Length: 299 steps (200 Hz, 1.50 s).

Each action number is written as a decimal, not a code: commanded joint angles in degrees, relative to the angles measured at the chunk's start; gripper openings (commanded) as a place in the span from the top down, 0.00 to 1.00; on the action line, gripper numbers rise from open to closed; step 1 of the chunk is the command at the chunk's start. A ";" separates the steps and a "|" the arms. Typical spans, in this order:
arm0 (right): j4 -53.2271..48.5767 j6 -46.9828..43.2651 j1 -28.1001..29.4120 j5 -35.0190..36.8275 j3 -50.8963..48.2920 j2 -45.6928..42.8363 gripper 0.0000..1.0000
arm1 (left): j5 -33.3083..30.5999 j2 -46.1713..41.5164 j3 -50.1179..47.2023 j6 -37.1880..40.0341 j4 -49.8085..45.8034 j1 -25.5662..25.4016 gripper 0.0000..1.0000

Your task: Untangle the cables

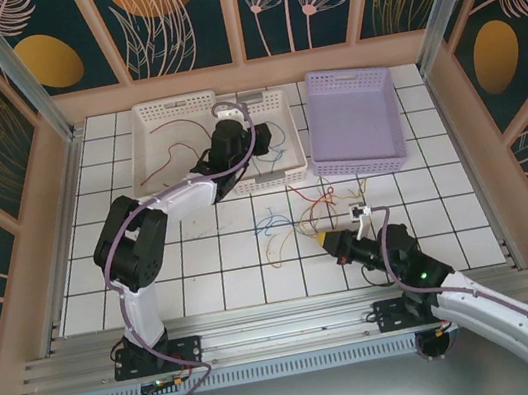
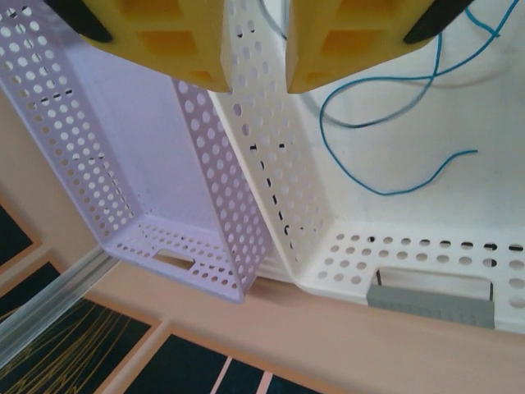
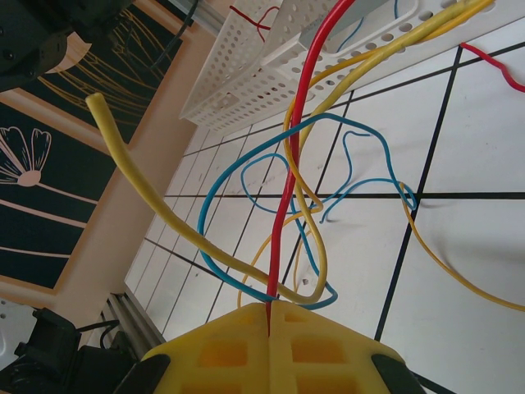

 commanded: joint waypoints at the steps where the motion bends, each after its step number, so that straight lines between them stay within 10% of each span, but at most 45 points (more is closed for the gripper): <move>1: -0.24 -0.99 0.55 -0.48 -1.70 -0.93 1.00 | -0.09 -0.60 -0.31 0.18 0.65 0.31 0.65; 93: -9.82 3.41 0.04 7.23 1.28 -2.30 1.00 | 6.60 -10.95 -0.74 0.40 -9.97 0.38 0.17; 213: -11.23 7.56 -1.74 6.34 2.64 -2.01 1.00 | 9.01 -36.50 -32.22 -3.24 -16.98 -11.19 0.13; 299: -9.36 8.85 -1.88 3.27 2.58 -2.06 1.00 | 11.81 -34.35 -40.73 -3.80 -10.54 -12.05 0.14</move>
